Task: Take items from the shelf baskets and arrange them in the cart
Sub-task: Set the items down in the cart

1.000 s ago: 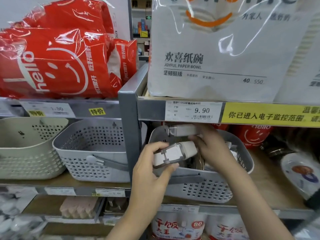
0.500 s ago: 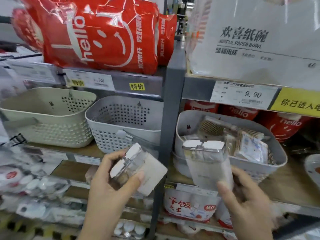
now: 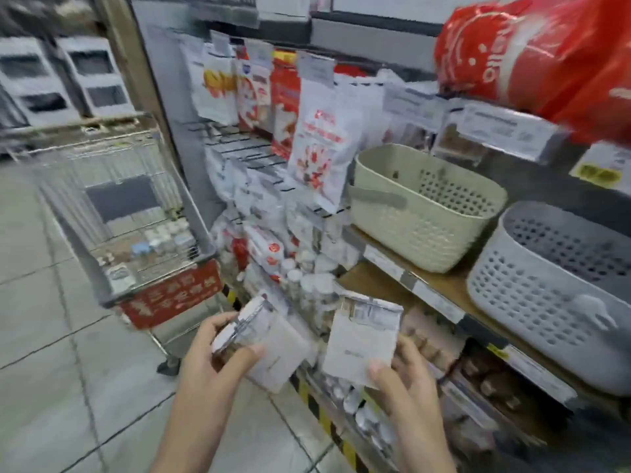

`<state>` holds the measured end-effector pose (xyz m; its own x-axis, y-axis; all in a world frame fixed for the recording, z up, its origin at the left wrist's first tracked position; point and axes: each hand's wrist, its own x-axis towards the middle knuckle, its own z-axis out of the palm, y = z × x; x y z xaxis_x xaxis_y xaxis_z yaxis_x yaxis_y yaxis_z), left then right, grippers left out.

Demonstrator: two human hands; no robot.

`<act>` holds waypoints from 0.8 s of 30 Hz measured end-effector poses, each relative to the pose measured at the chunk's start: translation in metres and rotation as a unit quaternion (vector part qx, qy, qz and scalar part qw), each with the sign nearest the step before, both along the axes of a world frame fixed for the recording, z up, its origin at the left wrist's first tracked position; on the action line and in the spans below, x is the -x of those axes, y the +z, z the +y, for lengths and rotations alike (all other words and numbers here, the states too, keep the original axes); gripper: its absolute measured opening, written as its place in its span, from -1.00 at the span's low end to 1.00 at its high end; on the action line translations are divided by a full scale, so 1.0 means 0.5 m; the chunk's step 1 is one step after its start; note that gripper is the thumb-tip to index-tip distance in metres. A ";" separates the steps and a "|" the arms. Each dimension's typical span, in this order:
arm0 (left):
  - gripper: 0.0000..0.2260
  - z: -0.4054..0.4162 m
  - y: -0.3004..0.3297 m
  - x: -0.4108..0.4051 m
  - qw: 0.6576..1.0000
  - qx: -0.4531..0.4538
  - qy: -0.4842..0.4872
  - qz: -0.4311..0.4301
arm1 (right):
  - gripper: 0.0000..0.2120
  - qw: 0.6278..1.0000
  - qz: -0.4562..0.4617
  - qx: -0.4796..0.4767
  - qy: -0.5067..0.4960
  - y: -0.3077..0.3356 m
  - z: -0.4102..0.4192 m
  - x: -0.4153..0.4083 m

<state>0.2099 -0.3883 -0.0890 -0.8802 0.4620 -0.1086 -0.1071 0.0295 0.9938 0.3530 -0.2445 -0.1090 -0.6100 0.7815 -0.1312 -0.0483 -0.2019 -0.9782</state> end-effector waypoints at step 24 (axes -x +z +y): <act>-0.69 -0.139 -0.067 0.563 0.955 0.038 0.290 -0.054 | -0.76 0.956 -0.047 0.177 0.230 -0.125 -0.041 0.772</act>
